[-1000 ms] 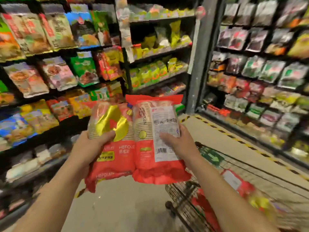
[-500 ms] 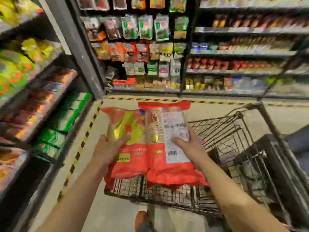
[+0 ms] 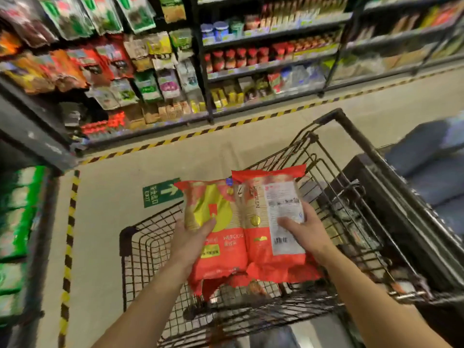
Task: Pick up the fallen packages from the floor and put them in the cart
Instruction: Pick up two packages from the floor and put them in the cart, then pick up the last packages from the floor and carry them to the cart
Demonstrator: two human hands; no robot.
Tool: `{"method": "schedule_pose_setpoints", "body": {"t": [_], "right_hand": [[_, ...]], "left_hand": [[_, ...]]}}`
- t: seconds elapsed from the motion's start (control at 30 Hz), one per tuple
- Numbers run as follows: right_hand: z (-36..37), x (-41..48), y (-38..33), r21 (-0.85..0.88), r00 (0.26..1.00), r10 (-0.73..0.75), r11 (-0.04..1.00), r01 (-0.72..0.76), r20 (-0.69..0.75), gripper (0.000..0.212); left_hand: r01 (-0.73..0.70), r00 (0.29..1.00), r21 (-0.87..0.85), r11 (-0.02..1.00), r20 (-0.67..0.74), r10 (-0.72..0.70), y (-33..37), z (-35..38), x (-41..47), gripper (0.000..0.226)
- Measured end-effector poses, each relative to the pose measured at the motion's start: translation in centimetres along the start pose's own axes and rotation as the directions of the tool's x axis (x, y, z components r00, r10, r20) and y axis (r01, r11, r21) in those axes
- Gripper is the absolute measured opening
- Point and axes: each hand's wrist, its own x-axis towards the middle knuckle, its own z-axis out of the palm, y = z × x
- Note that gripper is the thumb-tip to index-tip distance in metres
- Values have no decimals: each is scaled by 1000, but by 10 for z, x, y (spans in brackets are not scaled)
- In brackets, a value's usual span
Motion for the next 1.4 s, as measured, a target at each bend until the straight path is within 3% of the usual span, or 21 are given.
{"method": "schedule_pose_setpoints", "body": {"t": [0.07,0.1,0.2,0.27,0.4,0.53,0.67,0.77,0.83,0.93,1.0,1.07,1.2,1.4], "right_hand": [[-1,30,23,-15,999,37,999,-37,8,59],[2,45,33,-20,998,55,998,-55,10,59],[12,82,55,-32,995,75,997,-73,70,57],[18,101,69,-40,991,71,997,-67,117,60],[25,130,95,-16,971,144,989,-144,190,77],[24,143,104,-52,959,198,980,-192,200,98],[24,160,131,-176,969,178,973,-148,171,82],[20,182,167,-272,969,158,957,-103,188,89],[22,168,135,-386,971,178,916,-105,159,95],[29,129,52,-668,978,157,744,-23,141,101],[32,113,17,-841,990,98,540,31,100,96],[38,101,-12,-911,992,39,402,93,119,89],[61,74,-70,-919,950,-94,242,312,298,76],[118,2,-153,-806,784,-245,14,591,571,75]], "left_hand": [[30,999,35,999,-23,-29,-18,16,29,99],[54,998,50,997,-32,-52,-19,25,37,95],[113,991,49,992,-82,-109,-28,45,55,56],[156,985,51,986,-86,-151,-40,53,68,52],[256,963,22,967,-90,-253,-72,56,95,97],[293,953,23,956,-86,-290,-74,55,104,81],[299,951,71,952,-106,-291,-88,52,116,118],[304,948,98,947,-132,-291,-75,56,107,98],[288,952,161,944,-156,-264,-64,58,96,79],[265,959,290,919,-181,-219,-51,55,84,67],[223,969,431,874,-195,-151,-34,49,68,83],[177,977,586,791,-204,-68,-13,40,48,91],[111,974,794,598,-208,95,26,9,-2,87],[194,886,816,544,-384,260,42,-81,-90,89]]}}
